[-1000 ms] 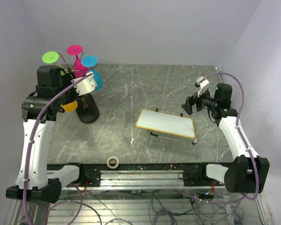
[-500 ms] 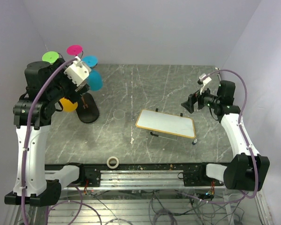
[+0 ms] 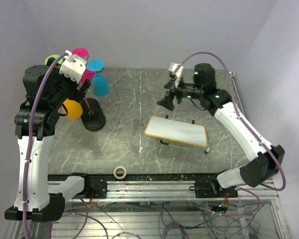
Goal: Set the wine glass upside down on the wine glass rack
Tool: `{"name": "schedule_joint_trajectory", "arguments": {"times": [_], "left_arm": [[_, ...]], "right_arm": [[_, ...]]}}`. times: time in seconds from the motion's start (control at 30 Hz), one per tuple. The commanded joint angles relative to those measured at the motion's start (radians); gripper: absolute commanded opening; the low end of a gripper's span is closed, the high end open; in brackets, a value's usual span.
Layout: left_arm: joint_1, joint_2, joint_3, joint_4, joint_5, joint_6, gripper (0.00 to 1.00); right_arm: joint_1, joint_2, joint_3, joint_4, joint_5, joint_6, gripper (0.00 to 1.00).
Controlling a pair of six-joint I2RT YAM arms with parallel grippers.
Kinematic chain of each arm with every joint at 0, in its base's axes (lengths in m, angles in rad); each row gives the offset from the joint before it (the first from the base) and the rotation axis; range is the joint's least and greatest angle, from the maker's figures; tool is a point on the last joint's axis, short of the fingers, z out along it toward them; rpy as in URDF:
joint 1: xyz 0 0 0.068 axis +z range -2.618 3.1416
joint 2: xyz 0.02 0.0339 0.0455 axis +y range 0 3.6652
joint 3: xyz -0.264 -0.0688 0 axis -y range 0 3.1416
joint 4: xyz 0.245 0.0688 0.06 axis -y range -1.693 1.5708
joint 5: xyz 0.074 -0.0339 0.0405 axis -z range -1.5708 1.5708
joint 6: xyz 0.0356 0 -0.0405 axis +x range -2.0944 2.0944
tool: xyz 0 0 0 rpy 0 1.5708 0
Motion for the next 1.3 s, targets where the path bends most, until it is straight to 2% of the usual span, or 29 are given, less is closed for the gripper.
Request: {"name": "schedule_joint_trajectory", "arguments": {"times": [0.0, 0.33, 0.83, 0.97, 1.27], "left_arm": [[0.014, -0.011, -0.004, 0.069, -0.075, -0.008, 0.99], [0.037, -0.023, -0.031, 0.096, -0.108, 0.0, 0.99], [0.039, -0.034, -0.03, 0.091, -0.109, 0.005, 0.99], [0.039, -0.038, -0.036, 0.091, -0.111, 0.01, 0.99], [0.039, -0.04, -0.032, 0.083, -0.099, 0.008, 0.99]], "right_arm": [[0.173, 0.134, 0.125, -0.02, 0.099, 0.096, 0.86], [0.406, 0.392, 0.367, -0.176, 0.297, 0.113, 0.74], [0.484, 0.54, 0.524, -0.359, 0.42, 0.1, 0.52], [0.496, 0.574, 0.567, -0.408, 0.411, 0.096, 0.43], [0.509, 0.586, 0.591, -0.44, 0.44, 0.085, 0.15]]}}
